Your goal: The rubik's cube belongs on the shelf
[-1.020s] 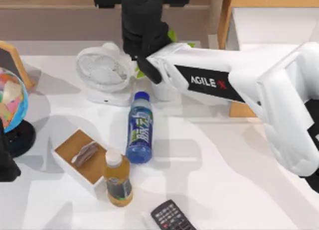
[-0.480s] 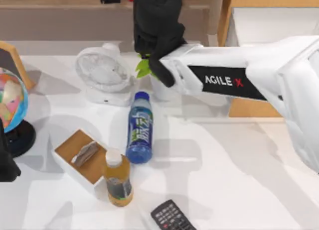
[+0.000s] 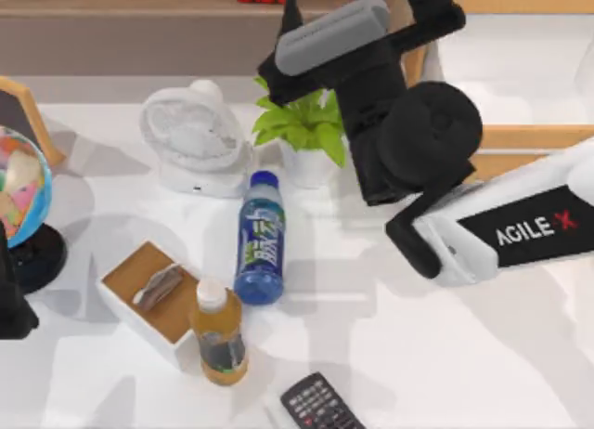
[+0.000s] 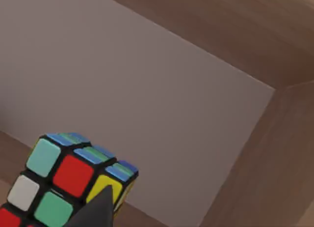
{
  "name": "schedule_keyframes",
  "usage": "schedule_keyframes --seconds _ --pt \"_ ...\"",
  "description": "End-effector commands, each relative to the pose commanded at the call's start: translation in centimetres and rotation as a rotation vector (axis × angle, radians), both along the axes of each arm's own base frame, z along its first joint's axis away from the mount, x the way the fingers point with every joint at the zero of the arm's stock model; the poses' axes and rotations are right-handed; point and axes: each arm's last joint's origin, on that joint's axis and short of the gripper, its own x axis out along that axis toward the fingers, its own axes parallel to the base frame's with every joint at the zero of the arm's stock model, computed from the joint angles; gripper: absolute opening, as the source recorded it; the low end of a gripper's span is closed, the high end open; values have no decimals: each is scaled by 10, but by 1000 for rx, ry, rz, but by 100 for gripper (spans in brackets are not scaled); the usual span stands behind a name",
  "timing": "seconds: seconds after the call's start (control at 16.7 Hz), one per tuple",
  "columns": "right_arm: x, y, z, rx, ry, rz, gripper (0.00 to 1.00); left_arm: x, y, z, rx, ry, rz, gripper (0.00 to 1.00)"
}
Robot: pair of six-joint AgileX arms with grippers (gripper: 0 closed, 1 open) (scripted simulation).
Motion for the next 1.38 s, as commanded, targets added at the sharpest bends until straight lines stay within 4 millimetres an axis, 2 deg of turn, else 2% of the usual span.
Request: schedule_keyframes --seconds 0.24,0.42,0.54,0.78,0.96,1.38 --pt "-58 -64 -43 -361 -5 -53 100 0 0 0 0 0 0 100" --pt "-90 -107 -67 -621 15 -116 100 0 0 0 0 0 0 100" --pt "-101 -135 -76 -768 42 -186 100 0 0 0 0 0 0 100" --pt "-105 -181 -88 -981 150 -346 100 0 0 0 0 0 0 100" --pt "-105 -195 -94 -1048 207 -391 100 0 0 0 0 0 0 100" --pt "-99 -194 -95 -1047 207 -391 100 0 0 0 0 0 0 100"
